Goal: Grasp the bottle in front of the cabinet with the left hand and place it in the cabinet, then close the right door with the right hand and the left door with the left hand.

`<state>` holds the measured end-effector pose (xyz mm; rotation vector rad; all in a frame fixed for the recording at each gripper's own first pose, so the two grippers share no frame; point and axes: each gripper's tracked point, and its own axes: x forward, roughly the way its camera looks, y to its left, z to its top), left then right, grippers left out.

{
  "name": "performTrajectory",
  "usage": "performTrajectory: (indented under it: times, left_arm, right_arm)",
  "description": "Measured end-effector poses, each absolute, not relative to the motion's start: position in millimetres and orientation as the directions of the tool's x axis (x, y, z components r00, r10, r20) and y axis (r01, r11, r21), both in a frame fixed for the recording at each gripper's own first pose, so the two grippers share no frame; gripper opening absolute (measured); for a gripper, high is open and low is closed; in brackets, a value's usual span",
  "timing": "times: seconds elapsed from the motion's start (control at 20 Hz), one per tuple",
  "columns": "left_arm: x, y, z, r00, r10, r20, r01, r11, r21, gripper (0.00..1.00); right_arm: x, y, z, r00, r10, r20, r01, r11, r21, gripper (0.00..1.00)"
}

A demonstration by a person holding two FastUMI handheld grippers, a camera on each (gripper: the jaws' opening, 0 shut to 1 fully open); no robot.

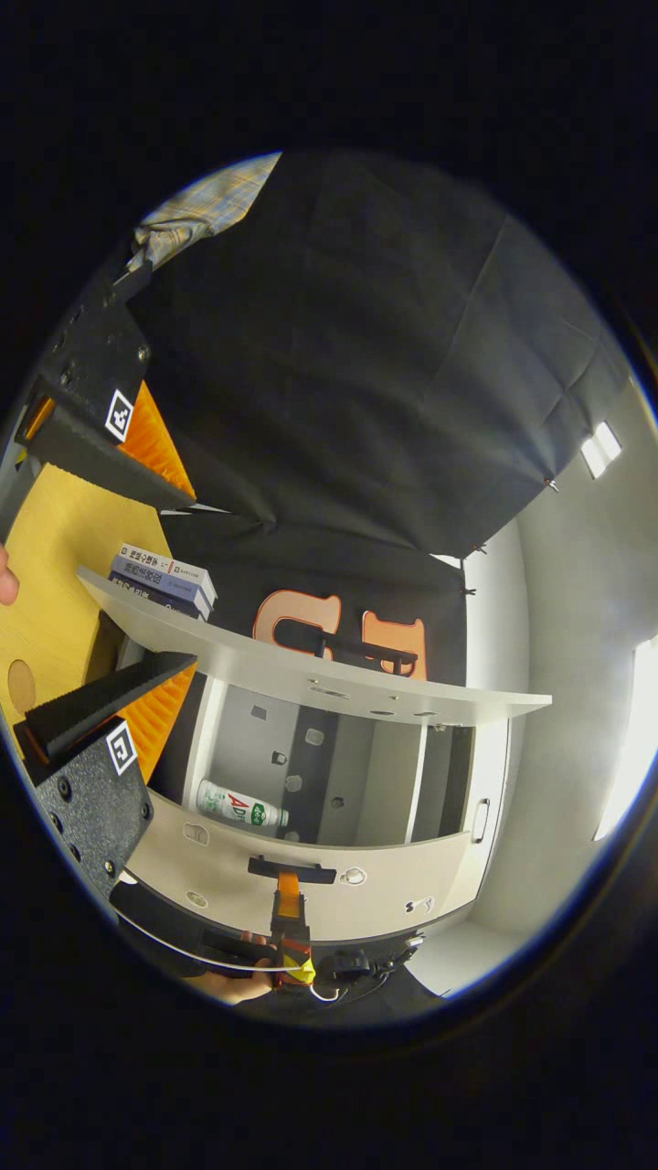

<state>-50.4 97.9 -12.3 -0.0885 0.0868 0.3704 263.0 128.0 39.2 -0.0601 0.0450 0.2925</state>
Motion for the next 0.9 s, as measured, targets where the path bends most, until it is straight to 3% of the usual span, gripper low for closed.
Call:
performTrajectory:
  times: [0.15, 0.25, 0.5, 0.9]
  left_arm:
    - [-48, 104, -7, 0.927, 0.363, -0.096, -0.37, 0.927, -0.069, 0.99]
    - [-45, 115, -8, 0.918, 0.381, -0.108, -0.39, 0.918, -0.079, 0.93]
    - [-16, 153, 25, 0.912, 0.405, -0.058, -0.409, 0.907, -0.104, 0.95]
    - [75, 181, 70, 0.953, 0.302, -0.018, -0.303, 0.949, -0.089, 0.95]
  right_arm:
    - [270, 124, 35, 0.956, 0.288, -0.058, -0.29, 0.957, -0.028, 0.95]
    - [265, 123, 36, 0.96, 0.274, -0.054, -0.276, 0.961, -0.033, 0.95]
    - [215, 113, 38, 0.96, 0.276, -0.05, -0.278, 0.96, -0.034, 0.95]
    - [138, 74, 41, 0.971, 0.234, -0.038, -0.235, 0.972, -0.02, 0.95]
